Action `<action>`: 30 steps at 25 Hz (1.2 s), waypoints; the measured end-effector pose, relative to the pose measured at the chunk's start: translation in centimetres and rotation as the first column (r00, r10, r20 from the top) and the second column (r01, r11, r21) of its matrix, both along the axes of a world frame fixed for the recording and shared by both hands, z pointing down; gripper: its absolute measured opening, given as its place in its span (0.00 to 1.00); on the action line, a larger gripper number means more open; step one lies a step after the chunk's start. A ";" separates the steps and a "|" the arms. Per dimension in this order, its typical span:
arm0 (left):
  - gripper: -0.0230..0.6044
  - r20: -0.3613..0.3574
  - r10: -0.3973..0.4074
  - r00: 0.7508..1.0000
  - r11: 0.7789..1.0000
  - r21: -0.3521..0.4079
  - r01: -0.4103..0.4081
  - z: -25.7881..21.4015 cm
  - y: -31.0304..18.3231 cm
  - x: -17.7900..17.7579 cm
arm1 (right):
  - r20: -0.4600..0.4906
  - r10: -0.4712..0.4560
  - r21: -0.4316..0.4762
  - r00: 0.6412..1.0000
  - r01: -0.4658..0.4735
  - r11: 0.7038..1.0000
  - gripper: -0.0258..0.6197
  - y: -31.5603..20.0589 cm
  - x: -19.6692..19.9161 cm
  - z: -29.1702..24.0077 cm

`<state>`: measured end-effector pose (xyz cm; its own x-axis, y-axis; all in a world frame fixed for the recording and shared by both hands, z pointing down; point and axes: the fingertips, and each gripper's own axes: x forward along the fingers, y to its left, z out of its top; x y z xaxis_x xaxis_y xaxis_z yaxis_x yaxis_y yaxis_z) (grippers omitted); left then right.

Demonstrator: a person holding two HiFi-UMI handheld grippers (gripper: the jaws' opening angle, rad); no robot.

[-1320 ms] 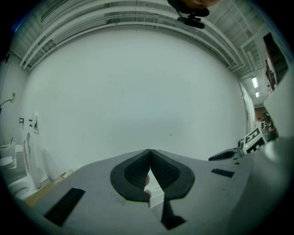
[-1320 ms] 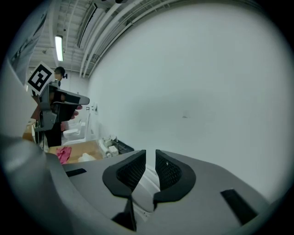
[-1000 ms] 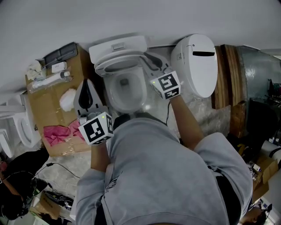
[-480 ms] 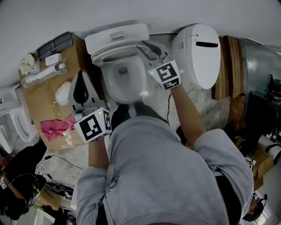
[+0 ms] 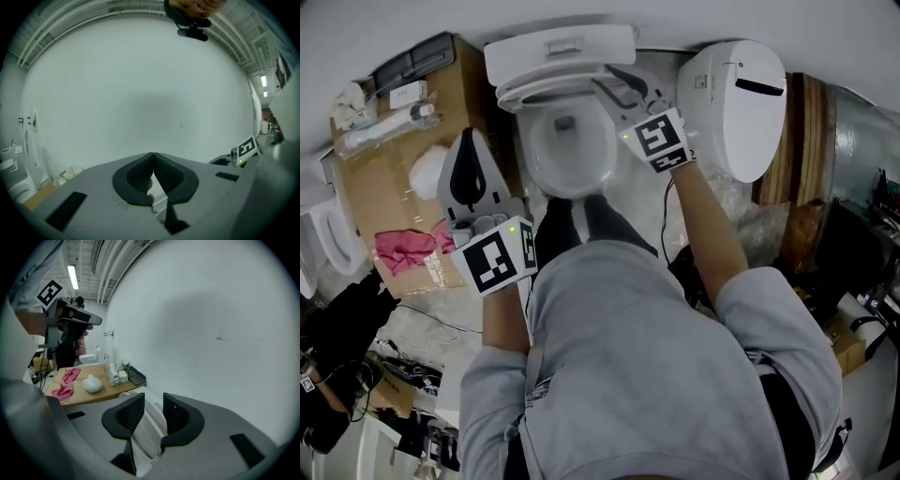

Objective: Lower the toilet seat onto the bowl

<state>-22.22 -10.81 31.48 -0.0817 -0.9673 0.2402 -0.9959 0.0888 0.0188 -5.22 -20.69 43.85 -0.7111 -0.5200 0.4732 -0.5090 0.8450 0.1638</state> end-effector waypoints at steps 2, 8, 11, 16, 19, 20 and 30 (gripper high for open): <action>0.04 0.003 -0.006 1.000 1.000 -0.010 0.006 0.4 0.0 -0.2 | -0.022 -0.023 -0.007 0.999 0.023 1.000 0.22 0.0 -0.3 1.2; 0.04 -0.001 -0.025 1.000 0.999 -0.037 0.025 1.7 0.2 -0.7 | -0.100 -0.069 -0.017 0.993 0.067 0.998 0.22 -0.4 -0.7 4.4; 0.04 -0.001 -0.032 0.999 0.998 -0.045 0.032 2.2 0.2 -0.8 | -0.123 -0.085 -0.030 0.989 0.082 0.996 0.23 -0.6 -0.8 5.6; 0.04 -0.014 -0.041 0.999 0.998 -0.043 0.040 2.5 0.3 -1.0 | -0.143 -0.098 -0.039 0.985 0.093 0.995 0.23 -0.7 -0.9 6.7; 0.04 -0.015 -0.044 0.999 0.998 -0.046 0.043 2.8 0.4 -0.9 | -0.155 -0.111 -0.042 0.982 0.106 0.993 0.23 -0.6 -1.1 7.4; 0.04 -0.015 -0.044 0.999 0.998 -0.046 0.043 2.9 0.4 -0.8 | -0.160 -0.116 -0.043 0.980 0.110 0.993 0.23 -0.6 -1.1 7.6; 0.04 -0.017 -0.039 0.999 0.998 -0.050 0.038 3.3 0.6 -0.5 | -0.200 -0.123 -0.053 0.972 0.114 0.992 0.18 -1.0 -1.1 9.3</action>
